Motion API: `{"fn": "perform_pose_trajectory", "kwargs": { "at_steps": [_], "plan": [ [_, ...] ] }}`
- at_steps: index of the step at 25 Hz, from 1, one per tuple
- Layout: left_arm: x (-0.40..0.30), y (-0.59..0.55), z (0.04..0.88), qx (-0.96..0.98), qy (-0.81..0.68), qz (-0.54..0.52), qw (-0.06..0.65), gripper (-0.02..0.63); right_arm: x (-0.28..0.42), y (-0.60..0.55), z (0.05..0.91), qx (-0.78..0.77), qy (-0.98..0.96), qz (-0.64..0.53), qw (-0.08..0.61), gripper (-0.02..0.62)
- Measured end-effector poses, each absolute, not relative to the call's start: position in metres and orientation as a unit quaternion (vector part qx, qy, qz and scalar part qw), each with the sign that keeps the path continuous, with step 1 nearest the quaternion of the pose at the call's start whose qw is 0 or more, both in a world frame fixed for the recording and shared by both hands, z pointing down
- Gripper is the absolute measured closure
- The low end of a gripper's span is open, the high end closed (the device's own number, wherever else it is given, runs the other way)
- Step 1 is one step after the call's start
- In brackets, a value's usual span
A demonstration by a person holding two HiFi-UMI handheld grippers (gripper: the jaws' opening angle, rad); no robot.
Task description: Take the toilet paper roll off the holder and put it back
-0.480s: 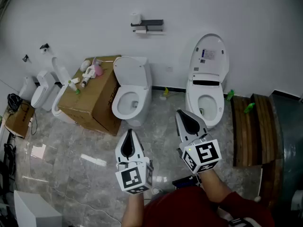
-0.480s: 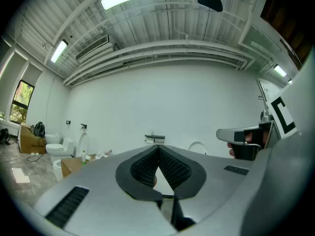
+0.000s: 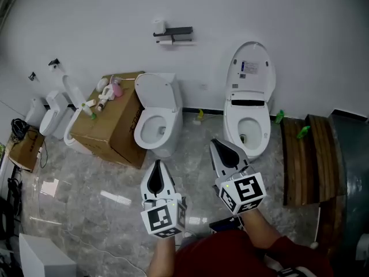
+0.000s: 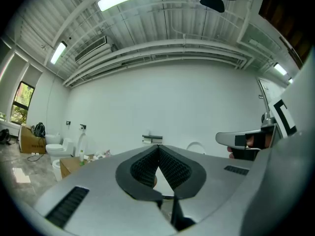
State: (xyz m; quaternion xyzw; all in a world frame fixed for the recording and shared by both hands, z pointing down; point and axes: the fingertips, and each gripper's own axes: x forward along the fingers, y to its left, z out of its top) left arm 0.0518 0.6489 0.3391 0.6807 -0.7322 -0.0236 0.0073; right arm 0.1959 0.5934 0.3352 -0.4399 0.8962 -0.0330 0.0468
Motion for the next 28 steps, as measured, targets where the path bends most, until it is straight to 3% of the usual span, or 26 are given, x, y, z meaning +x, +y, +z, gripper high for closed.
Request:
{"fn": "perform_pose_trajectory", "kwargs": {
  "at_steps": [14, 28],
  "plan": [
    [0.067, 0.614, 0.346, 0.677, -0.736, -0.019, 0.000, 0.592, 0.204, 0.561, 0.350, -0.433, 0.900, -0.036, 0.036, 0.578],
    [-0.036, 0.485, 0.356, 0.690, -0.723, -0.019, 0.004, 0.591, 0.099, 0.443, 0.351, -0.447, 0.894, -0.024, 0.020, 0.577]
  ]
}}
